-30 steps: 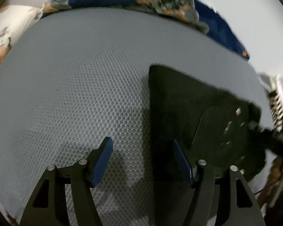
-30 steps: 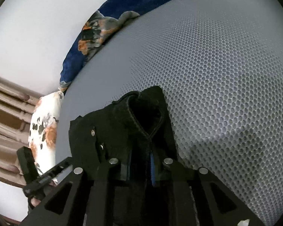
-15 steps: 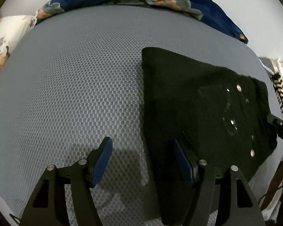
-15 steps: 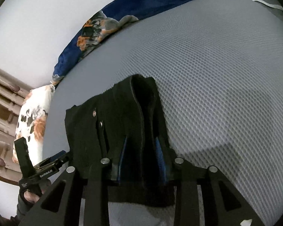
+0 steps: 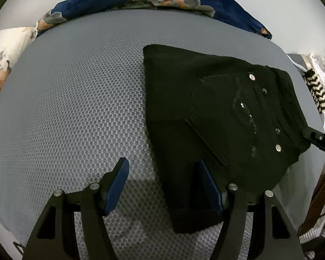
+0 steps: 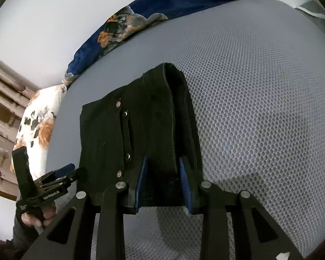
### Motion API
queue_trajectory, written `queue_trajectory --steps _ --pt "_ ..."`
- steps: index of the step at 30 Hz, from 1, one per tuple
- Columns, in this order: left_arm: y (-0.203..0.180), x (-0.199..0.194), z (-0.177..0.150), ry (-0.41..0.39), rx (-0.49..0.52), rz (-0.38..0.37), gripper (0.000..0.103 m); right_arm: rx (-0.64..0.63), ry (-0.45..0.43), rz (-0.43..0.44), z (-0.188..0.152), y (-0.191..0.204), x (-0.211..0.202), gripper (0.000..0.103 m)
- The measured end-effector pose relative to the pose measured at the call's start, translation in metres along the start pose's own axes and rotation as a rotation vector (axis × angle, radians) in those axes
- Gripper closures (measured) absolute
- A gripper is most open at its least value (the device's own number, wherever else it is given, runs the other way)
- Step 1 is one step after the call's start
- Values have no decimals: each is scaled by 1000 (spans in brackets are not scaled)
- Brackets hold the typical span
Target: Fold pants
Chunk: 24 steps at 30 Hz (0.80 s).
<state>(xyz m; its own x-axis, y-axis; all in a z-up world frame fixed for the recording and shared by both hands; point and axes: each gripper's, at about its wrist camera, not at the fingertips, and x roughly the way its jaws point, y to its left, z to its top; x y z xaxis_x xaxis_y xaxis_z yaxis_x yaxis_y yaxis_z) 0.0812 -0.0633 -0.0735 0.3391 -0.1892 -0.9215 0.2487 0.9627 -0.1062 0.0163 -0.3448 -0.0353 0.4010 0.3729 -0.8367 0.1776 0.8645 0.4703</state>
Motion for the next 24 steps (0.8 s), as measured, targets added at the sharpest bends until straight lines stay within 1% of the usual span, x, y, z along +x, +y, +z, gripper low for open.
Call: queue_trajectory --steps 5,7,8,9,12,14,18,20,24 --pt "-5 -3 -4 -11 17 4 36 12 19 -5 -3 -5 7 73" --pt "-6 -4 -6 -13 21 8 36 23 14 -3 -3 -5 7 75" --pt "-4 -7 -11 -15 19 9 36 20 3 -6 -4 -4 5 80" --pt "-3 -8 -12 -16 19 9 36 9 -5 -18 -5 -3 3 87" --pt "-1 -11 -16 -19 21 10 36 -12 -16 -45 -9 1 -4 91" --pt "-1 -12 -16 -21 26 12 36 -22 -17 -86 -12 5 -7 91" --pt "-2 -17 -19 -33 44 15 36 -46 -18 -130 -20 11 -11 92" --pt "-4 -16 -19 -31 59 16 36 -48 -14 -144 -23 8 -9 92" --pt "-7 -5 -21 -1 72 31 36 -23 5 -143 -21 1 -1 92"
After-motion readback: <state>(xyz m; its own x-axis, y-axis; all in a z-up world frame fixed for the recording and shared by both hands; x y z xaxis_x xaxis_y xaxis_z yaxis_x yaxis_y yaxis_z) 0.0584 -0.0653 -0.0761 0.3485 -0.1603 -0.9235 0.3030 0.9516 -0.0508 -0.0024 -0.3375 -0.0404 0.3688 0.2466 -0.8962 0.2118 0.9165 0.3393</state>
